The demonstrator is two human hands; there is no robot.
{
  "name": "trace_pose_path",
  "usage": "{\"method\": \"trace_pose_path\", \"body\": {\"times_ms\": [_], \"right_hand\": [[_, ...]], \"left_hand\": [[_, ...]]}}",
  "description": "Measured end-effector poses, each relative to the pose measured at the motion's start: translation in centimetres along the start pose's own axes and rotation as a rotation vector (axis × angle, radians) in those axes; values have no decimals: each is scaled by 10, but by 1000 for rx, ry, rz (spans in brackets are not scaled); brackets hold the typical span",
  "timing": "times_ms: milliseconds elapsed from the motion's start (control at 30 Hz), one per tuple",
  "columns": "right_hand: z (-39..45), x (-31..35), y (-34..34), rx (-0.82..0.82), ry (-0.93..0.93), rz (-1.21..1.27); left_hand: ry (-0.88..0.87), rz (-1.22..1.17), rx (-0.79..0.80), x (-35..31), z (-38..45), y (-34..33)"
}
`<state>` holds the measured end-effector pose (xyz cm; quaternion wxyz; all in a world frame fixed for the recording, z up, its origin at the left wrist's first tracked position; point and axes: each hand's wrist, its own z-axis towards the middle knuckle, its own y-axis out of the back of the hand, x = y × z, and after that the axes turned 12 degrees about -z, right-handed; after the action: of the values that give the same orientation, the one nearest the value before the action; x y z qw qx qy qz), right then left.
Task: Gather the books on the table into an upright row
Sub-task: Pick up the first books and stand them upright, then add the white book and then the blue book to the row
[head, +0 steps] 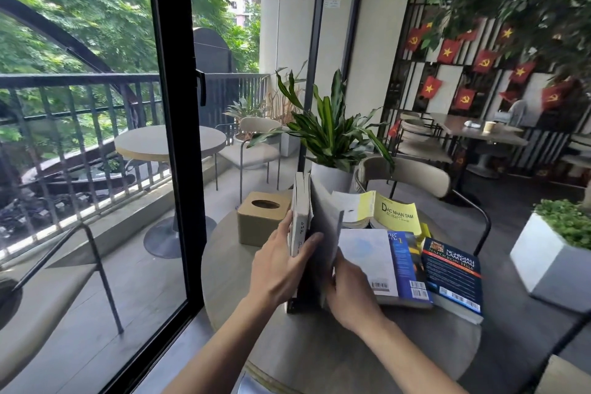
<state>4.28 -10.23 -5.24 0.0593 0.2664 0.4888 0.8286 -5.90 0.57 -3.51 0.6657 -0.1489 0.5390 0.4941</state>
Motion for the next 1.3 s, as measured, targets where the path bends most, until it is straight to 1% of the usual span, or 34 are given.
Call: {"method": "trace_pose_path", "body": {"times_ms": [67, 133, 200, 233, 267, 300, 367, 433, 467, 533, 667, 767, 867, 933, 1033, 1167, 1233, 1300], "right_hand": [[-1, 8, 3, 54, 55, 0], [1, 14, 4, 133, 130, 73], [5, 16, 1, 249, 159, 128], [7, 16, -3, 278, 154, 113], [8, 17, -9, 272, 143, 94], [9, 18, -16, 227, 131, 95], [8, 22, -36, 33, 80, 76], [6, 28, -51, -169, -23, 12], [5, 31, -55, -212, -83, -9], [4, 34, -58, -219, -138, -9], [3, 31, -58, -193, -138, 27], [1, 27, -56, -163, -104, 19], [-3, 24, -49, -79, -93, 56], [-5, 25, -39, 30, -74, 88], [-5, 22, -16, 254, -59, 123], [-1, 7, 21, 392, -35, 106], [2, -4, 38, 415, -59, 9], [7, -18, 50, 322, -153, -141]], "left_hand": [[58, -61, 48, 0, 4, 1], [85, -125, 77, -2, 9, 4], [65, -198, 105, -9, 13, 7], [41, -229, 116, -14, 15, 9], [23, -243, 121, -20, 17, 10], [15, -242, 116, -24, 20, 11], [-8, -187, 86, -33, 26, 10], [-73, -113, 24, -38, 28, 6], [-98, -79, -8, -42, 28, 4], [-123, -48, -52, -45, 27, 1], [-126, -27, -76, -44, 25, -2], [-134, -5, -91, -43, 23, -4], [-131, -3, -105, -42, 22, -8], [-131, 4, -125, -41, 21, -9], [-94, 41, -132, -34, 15, -12], [12, 62, -111, -15, 0, -20], [52, 71, -105, -3, -7, -26], [50, 90, -107, 8, -14, -33]]}}
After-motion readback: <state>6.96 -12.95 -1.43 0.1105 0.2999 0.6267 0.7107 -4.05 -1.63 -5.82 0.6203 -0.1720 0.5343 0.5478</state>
